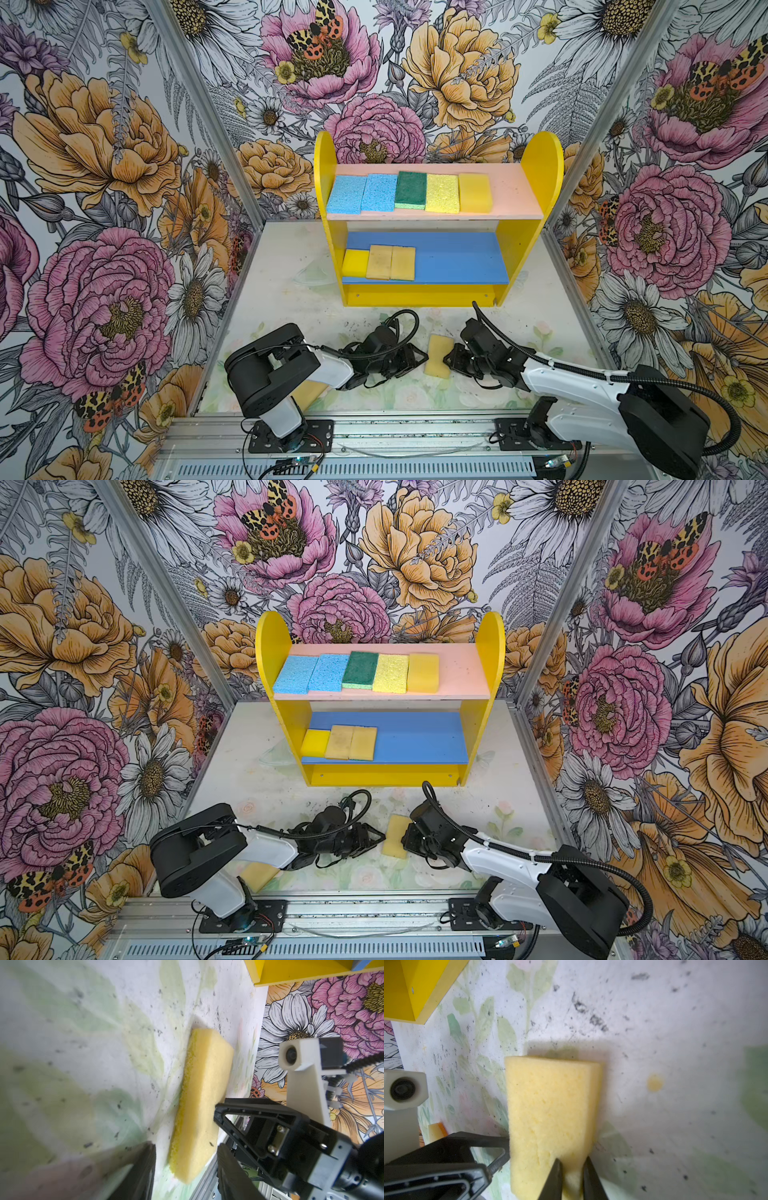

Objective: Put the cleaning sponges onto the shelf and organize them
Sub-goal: 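Lower both grippers around the pale yellow sponge on the table, then close both grippers on the pale yellow sponge and tip it on edge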

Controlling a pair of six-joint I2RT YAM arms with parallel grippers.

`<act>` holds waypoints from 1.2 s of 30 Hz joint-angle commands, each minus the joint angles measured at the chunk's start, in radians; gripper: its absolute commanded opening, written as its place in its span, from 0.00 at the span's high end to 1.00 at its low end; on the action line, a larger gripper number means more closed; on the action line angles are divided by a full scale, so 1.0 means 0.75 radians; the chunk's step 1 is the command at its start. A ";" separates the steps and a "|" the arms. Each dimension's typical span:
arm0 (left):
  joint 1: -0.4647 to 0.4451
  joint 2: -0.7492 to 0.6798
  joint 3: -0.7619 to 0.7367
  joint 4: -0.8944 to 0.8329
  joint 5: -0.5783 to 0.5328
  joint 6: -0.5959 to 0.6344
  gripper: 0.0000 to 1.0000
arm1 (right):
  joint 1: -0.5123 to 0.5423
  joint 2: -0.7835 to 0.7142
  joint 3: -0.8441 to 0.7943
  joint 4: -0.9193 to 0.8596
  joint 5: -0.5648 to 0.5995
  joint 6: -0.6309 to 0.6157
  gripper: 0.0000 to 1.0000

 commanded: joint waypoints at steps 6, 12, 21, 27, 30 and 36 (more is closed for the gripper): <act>0.076 -0.112 -0.024 -0.111 0.064 0.095 0.39 | -0.008 -0.111 0.077 0.020 -0.070 -0.119 0.92; 0.160 -0.371 0.002 -0.346 0.115 0.222 0.37 | -0.008 -0.029 0.245 -0.038 -0.276 -0.292 0.94; 0.279 -0.692 -0.017 -0.564 0.140 0.273 0.44 | 0.086 0.066 0.471 -0.050 -0.352 -0.390 0.94; 0.335 -0.797 -0.045 -0.564 0.155 0.261 0.72 | 0.123 0.136 0.558 -0.066 -0.374 -0.399 0.89; 0.358 -0.847 -0.057 -0.564 0.158 0.266 0.83 | 0.129 0.127 0.563 -0.066 -0.365 -0.364 0.76; 0.438 -0.954 -0.101 -0.575 0.179 0.251 0.84 | 0.130 0.072 0.548 -0.062 -0.365 -0.293 0.61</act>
